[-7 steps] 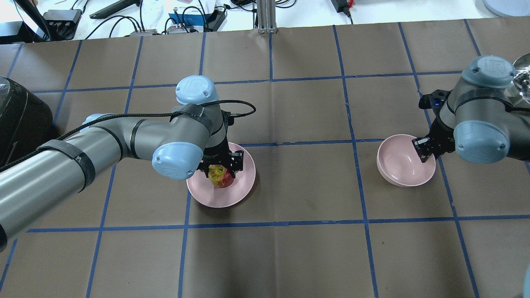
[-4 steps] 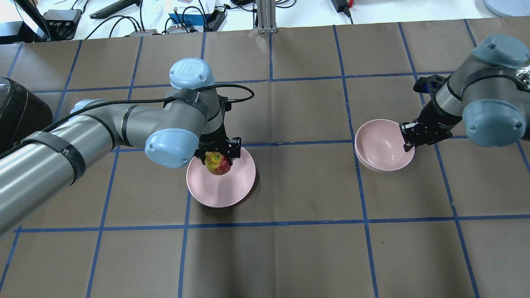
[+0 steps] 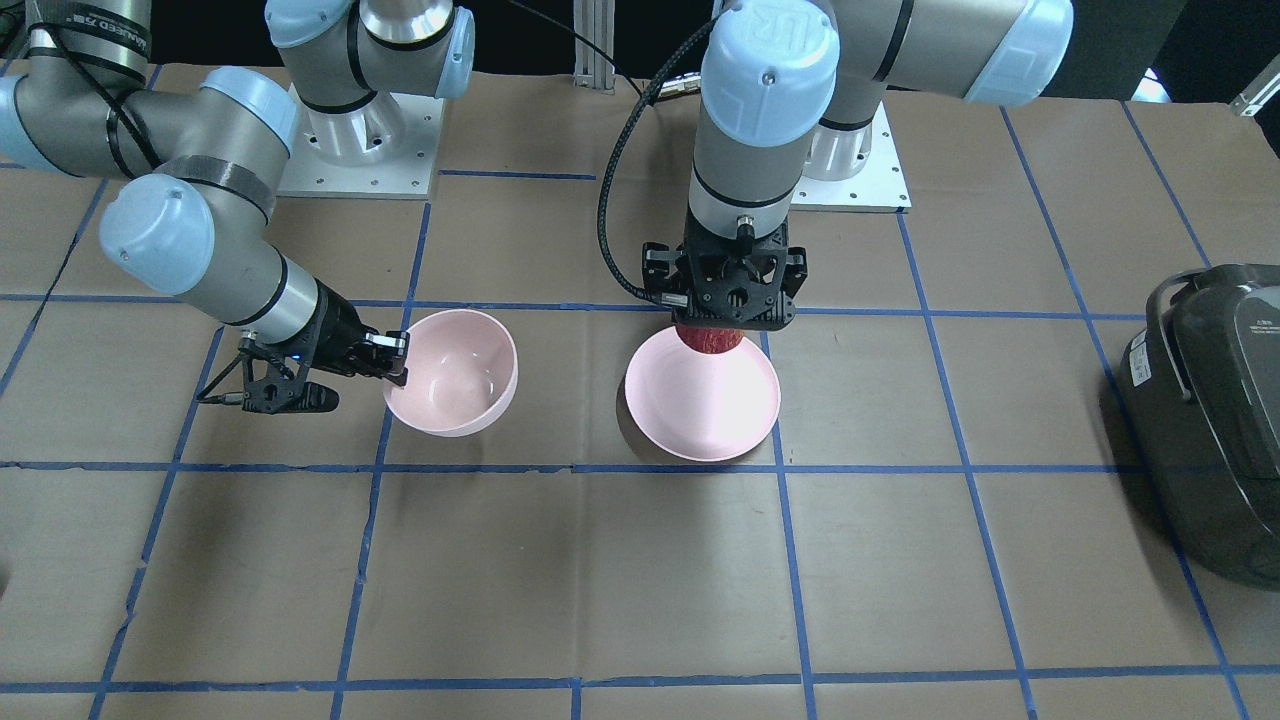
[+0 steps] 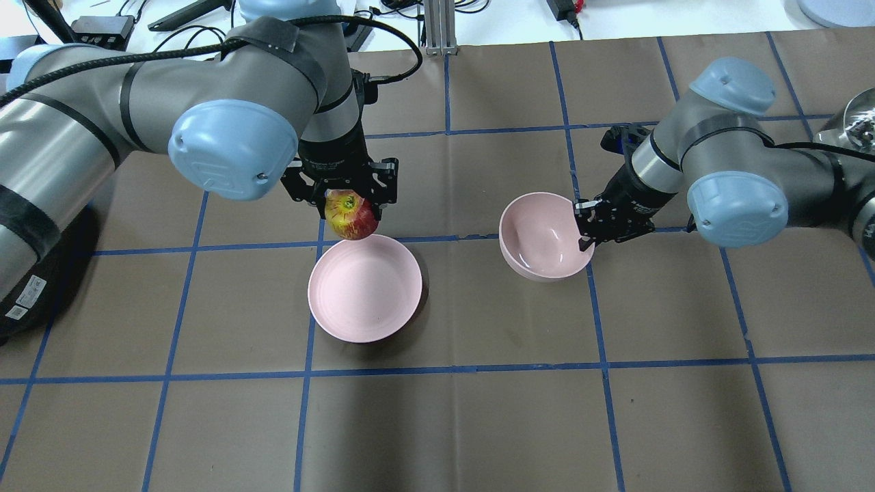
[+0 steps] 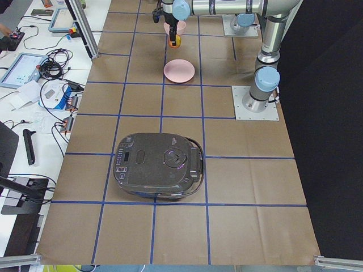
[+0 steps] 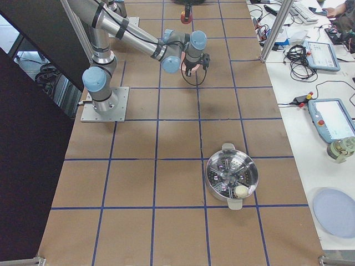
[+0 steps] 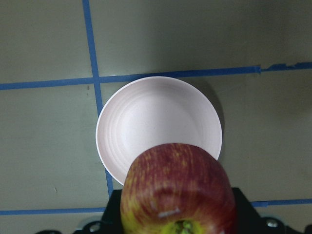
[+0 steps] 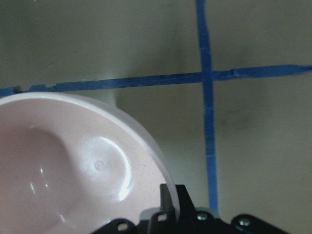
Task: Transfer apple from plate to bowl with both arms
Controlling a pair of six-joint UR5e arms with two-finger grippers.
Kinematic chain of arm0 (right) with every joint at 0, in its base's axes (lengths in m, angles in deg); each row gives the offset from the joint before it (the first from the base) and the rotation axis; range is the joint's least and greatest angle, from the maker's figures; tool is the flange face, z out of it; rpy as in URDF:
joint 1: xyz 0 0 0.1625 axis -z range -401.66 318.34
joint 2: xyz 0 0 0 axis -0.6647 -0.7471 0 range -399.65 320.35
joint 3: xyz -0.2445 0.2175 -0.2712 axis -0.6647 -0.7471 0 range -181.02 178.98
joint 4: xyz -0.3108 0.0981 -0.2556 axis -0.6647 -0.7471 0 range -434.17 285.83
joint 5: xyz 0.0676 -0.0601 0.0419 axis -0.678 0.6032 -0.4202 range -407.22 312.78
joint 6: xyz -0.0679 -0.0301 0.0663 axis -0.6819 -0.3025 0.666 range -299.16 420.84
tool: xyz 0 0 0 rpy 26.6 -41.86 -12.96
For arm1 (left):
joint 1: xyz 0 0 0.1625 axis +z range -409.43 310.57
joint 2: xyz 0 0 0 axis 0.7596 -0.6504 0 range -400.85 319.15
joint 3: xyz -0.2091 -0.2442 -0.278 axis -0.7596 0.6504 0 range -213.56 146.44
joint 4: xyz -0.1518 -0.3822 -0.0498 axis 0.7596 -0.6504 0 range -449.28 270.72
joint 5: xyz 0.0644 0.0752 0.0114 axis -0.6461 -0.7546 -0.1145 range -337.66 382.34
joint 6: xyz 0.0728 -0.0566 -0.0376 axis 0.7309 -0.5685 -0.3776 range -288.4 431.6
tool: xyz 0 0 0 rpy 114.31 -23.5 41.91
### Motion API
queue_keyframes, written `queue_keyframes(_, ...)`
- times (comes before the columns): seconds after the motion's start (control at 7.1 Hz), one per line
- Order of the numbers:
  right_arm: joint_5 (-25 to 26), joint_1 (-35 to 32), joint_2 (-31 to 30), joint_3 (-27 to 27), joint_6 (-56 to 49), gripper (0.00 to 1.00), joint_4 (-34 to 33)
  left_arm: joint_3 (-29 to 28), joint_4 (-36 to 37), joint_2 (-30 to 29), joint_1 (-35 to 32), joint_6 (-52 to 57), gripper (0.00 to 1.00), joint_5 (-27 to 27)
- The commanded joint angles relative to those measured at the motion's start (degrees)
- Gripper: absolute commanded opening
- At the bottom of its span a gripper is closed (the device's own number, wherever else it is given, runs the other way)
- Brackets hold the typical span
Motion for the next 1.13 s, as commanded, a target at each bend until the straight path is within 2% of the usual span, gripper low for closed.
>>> queue_keyframes(0.0,-2.9,-0.5,2.9,0.4,1.3,0.04,-0.7,-0.5,1.7,-0.1,-0.1,-3.0,0.17,0.3)
queue_keyframes(0.14,-2.6,-0.5,3.9,0.5,1.3,0.05,-0.9,-0.5,2.2,-0.6,-0.1,-3.0,0.18,0.1)
queue_keyframes(0.28,-0.3,-0.5,4.0,0.5,1.4,0.06,-1.1,-0.6,2.3,-0.6,-0.1,-3.0,0.18,0.1)
queue_keyframes(0.56,0.4,-0.5,5.6,0.5,1.9,0.14,-1.4,-0.1,1.7,-0.2,-0.3,-4.0,0.18,0.0)
queue_keyframes(0.7,0.4,-0.5,6.1,0.5,2.6,0.22,-1.3,-0.2,1.8,-0.6,-0.4,-5.8,0.18,0.2)
queue_keyframes(0.85,0.3,-0.5,6.1,0.6,4.6,0.38,-1.2,-0.1,1.8,-0.6,-0.6,-6.2,0.18,0.3)
queue_keyframes(0.99,0.4,-0.5,6.1,0.5,5.6,0.99,-1.3,-0.1,1.6,-0.5,-0.8,-6.2,0.18,0.1)
